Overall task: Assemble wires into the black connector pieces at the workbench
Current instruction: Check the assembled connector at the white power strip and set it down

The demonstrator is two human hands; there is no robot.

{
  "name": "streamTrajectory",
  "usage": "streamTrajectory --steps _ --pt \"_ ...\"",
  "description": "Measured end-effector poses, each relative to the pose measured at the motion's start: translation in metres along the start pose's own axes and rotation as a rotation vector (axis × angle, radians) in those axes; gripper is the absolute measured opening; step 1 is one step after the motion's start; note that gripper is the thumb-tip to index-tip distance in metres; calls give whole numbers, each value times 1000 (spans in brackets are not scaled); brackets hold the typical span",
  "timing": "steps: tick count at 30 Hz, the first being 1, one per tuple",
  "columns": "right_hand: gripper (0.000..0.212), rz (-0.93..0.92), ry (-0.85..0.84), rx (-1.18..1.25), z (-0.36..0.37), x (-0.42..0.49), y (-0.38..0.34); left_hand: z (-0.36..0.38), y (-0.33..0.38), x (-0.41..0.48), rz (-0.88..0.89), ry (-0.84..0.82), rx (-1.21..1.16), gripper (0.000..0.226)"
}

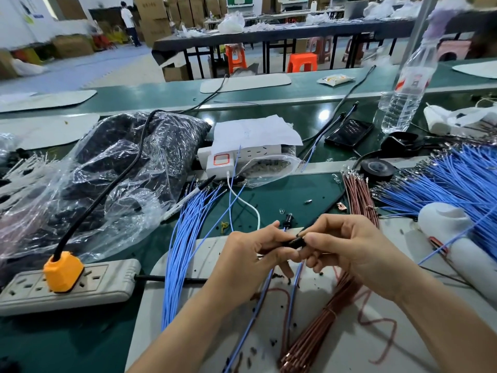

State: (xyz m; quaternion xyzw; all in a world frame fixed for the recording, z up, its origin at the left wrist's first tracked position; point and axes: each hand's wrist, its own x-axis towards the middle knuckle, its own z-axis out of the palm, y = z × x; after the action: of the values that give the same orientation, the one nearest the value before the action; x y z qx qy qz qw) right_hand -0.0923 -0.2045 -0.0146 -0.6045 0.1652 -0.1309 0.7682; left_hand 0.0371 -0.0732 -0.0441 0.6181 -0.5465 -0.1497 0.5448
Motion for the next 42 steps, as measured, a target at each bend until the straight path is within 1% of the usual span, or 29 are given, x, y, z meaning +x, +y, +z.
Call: streamTrajectory --steps 3,6,11,13,15,17,18,21,22,23,28,32,35,37,39,40,42 --pt "16 -6 -10 -85 -4 0 -1 3 -1 -1 -27 -12 -18 13" --pt "8 -17 -27 -106 -5 -1 -2 5 -2 -2 -36 -13 -47 7" --pt "13 -15 -37 -102 -4 -1 -1 6 2 -2 -62 -31 -88 8" --pt "12 -7 -30 -61 -2 -1 -1 7 5 -1 -53 -15 -97 3" --pt "9 0 -18 11 1 0 2 5 7 1 -45 -7 -101 9" --pt "10 10 -32 133 3 1 6 3 8 1 -53 -11 -157 9" --pt "17 17 -55 204 4 3 7 1 8 1 -48 -8 -174 10" --pt "56 85 -149 357 3 4 11 1 9 2 -24 -3 -163 14" --pt "63 110 -184 382 3 4 11 1 9 1 -22 -5 -155 15" --pt "66 123 -218 388 2 3 11 2 9 1 -12 -11 -153 15" --pt "54 61 -290 226 0 0 8 3 11 -1 40 -18 -144 16" --pt "46 -7 -258 202 -1 2 9 5 12 -1 78 -25 -129 18" --pt "46 -37 -211 233 4 5 7 4 12 -1 94 1 -107 22" --pt "49 -34 -156 331 4 4 1 2 13 -2 101 16 -51 36" --pt "53 -82 -144 536 -9 0 -14 -1 13 -1 60 52 -4 52" --pt "50 -152 -152 624 -19 -4 -24 -3 13 1 41 88 31 53" --pt "32 -345 -114 709 -40 -10 -44 -6 20 4 50 151 110 41"
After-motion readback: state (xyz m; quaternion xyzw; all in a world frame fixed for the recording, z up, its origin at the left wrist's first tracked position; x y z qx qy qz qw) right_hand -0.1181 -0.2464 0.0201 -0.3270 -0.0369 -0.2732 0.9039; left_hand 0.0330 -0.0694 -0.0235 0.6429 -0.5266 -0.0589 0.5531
